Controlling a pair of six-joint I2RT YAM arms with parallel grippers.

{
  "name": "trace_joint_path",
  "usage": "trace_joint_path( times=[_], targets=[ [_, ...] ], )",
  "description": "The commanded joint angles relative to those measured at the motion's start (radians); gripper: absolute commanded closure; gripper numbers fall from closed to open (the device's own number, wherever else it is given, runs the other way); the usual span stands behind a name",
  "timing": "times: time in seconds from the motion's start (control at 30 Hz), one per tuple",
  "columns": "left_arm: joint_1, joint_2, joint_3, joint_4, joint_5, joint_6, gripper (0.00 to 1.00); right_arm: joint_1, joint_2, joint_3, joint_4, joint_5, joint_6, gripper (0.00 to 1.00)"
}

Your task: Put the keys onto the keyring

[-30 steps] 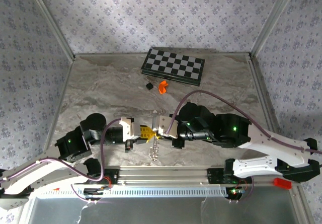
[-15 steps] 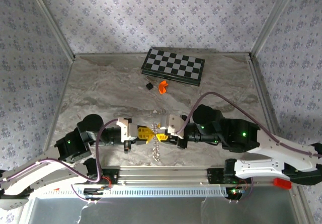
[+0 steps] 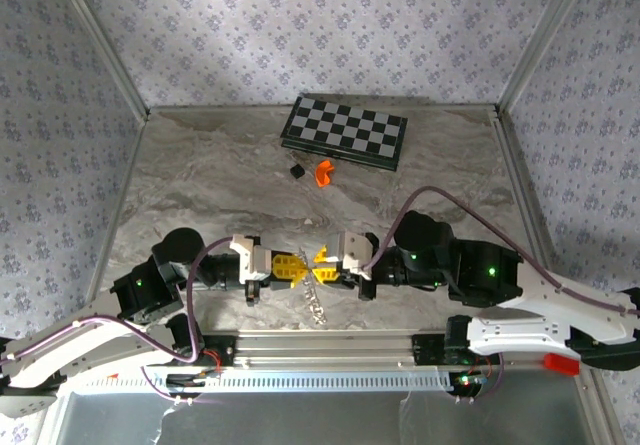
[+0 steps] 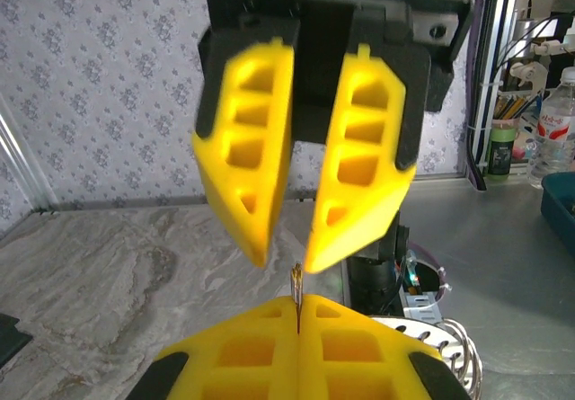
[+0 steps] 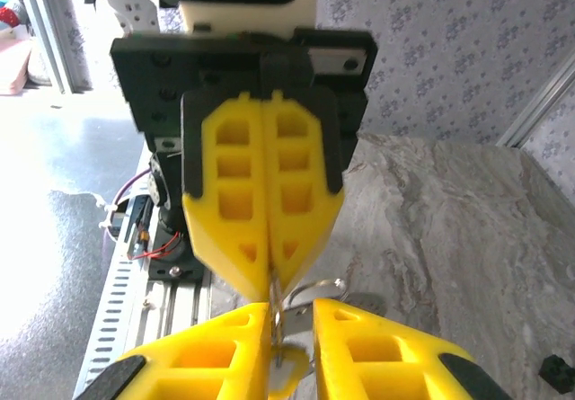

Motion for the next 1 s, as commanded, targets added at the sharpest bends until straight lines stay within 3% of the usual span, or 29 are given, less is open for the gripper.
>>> trace_joint_path(
  times=[0.0,0.47,0.97],
  targets=[
    [-0.007,-0.015,0.013,0.072,0.018,-0.010,1.00,0.012,-0.032,-0.036,0.015,-0.023,0.003,0.78],
    [-0.007,-0.009,0.023,0.076,0.024,-0.026,1.00,0.026,-0.058,-0.074,0.072,0.046,-0.007,0.80],
    [-0.007,-0.015,-0.024,0.194,0.044,-0.072,1.00,0.029,-0.071,-0.111,0.084,0.095,-0.025,0.96]
  ],
)
